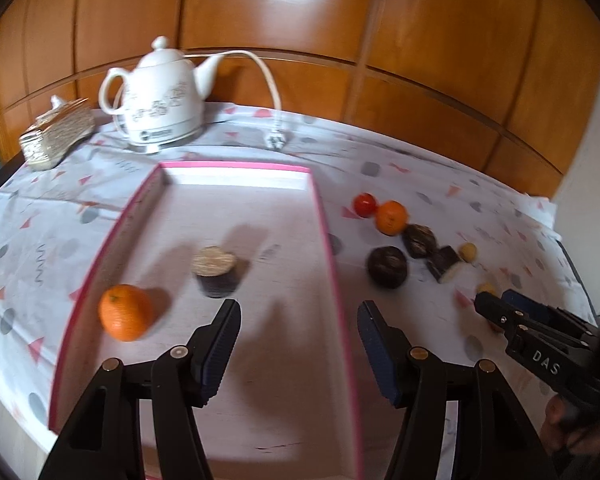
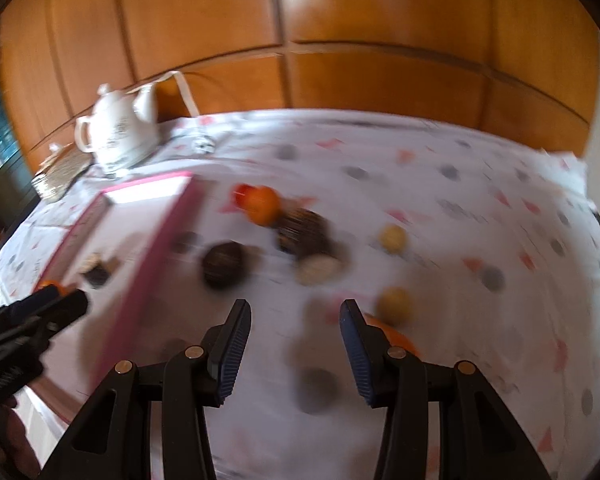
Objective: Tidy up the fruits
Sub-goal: 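Carry the mandarin and root piece into the pink tray and open both tools, then grasp the orange carrot with the right tool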
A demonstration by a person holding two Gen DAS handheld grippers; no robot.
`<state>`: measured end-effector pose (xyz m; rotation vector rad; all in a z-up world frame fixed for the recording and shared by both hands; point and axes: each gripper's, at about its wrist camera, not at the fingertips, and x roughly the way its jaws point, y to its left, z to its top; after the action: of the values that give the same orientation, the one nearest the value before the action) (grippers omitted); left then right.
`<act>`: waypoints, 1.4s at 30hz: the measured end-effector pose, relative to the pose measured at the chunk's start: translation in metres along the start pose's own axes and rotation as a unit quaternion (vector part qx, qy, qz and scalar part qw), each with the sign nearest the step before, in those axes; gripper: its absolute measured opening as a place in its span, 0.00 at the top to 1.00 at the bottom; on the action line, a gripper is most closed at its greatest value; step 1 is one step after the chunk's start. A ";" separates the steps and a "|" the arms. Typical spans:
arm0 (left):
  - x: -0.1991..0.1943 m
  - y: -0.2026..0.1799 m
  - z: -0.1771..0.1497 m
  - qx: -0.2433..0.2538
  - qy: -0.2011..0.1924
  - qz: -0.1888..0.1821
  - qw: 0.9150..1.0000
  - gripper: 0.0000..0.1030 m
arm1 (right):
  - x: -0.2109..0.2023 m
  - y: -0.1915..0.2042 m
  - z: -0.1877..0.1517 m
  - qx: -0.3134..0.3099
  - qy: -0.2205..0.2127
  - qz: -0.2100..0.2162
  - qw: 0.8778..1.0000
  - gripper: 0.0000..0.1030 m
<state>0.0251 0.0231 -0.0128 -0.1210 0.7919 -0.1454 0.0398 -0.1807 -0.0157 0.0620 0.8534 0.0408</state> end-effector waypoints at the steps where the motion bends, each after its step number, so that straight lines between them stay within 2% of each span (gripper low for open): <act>1: 0.000 -0.002 0.000 0.003 0.001 -0.003 1.000 0.40 | 0.000 -0.009 -0.003 0.008 0.004 -0.006 1.000 0.54; 9: 0.006 -0.023 -0.001 0.025 0.015 -0.032 0.999 0.40 | 0.005 -0.062 -0.025 0.060 0.032 -0.024 0.997 0.54; 23: 0.024 -0.056 0.000 0.061 0.038 -0.062 0.995 0.40 | 0.026 -0.064 -0.018 0.035 0.042 -0.016 0.998 0.55; 25: 0.028 -0.056 0.000 0.059 0.042 -0.064 0.995 0.40 | 0.026 -0.064 -0.017 0.027 0.040 -0.012 0.999 0.58; 26: 0.030 -0.057 0.001 0.056 0.045 -0.067 0.995 0.40 | 0.026 -0.063 -0.017 0.022 0.040 -0.011 0.999 0.65; 30: 0.037 -0.060 0.003 0.051 0.048 -0.068 0.995 0.40 | 0.024 -0.057 -0.019 0.002 0.039 -0.006 0.999 0.76; 42: 0.064 -0.077 0.018 0.053 0.057 -0.050 0.996 0.40 | 0.025 -0.057 -0.025 -0.013 0.026 0.002 1.000 0.76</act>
<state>0.0759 -0.0629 -0.0328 -0.0526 0.8906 -0.2916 0.0379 -0.2354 -0.0547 0.0392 0.9049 0.0577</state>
